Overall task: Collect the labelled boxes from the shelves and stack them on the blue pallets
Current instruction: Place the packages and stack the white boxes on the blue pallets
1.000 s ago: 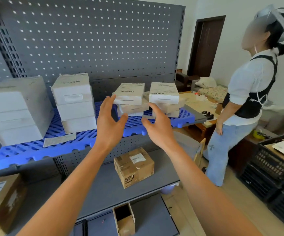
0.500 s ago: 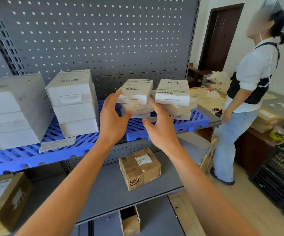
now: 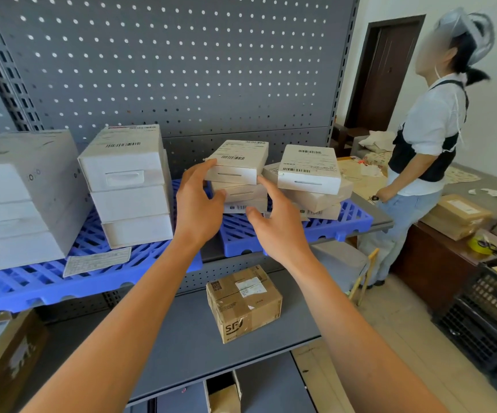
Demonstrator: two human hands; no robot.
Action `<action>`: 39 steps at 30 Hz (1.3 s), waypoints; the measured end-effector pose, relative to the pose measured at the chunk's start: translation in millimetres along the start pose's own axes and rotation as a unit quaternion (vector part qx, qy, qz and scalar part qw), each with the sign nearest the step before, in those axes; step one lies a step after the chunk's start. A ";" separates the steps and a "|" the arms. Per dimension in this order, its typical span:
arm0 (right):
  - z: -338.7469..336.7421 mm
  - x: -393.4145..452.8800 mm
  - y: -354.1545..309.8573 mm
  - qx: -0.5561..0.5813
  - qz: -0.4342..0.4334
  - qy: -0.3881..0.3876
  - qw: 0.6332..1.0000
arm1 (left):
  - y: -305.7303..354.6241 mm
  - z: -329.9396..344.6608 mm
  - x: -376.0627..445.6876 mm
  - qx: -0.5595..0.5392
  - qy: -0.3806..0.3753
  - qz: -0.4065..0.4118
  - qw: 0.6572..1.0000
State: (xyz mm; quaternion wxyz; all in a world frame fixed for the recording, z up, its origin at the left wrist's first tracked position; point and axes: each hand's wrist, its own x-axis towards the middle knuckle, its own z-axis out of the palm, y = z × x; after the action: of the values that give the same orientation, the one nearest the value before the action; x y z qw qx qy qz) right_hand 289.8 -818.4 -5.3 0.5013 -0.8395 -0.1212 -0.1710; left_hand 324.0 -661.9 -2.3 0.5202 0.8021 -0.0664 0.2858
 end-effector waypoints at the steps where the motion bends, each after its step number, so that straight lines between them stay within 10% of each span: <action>1: 0.7 0.8 0.3 0.000 0.001 0.002 1.000 | 0.1 0.5 0.9 -0.005 -0.002 -0.002 1.000; 39: -16.1 3.0 -1.6 0.099 -0.009 -0.062 0.993 | 22.2 -12.4 -9.7 -0.085 0.025 -0.057 0.994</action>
State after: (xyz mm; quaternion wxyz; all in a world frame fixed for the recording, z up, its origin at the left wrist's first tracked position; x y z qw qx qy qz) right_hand 289.3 -831.8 4.2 0.5722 -0.7934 -0.1762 -0.1100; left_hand 302.1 -662.9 14.0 0.6038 0.7498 -0.0312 0.2689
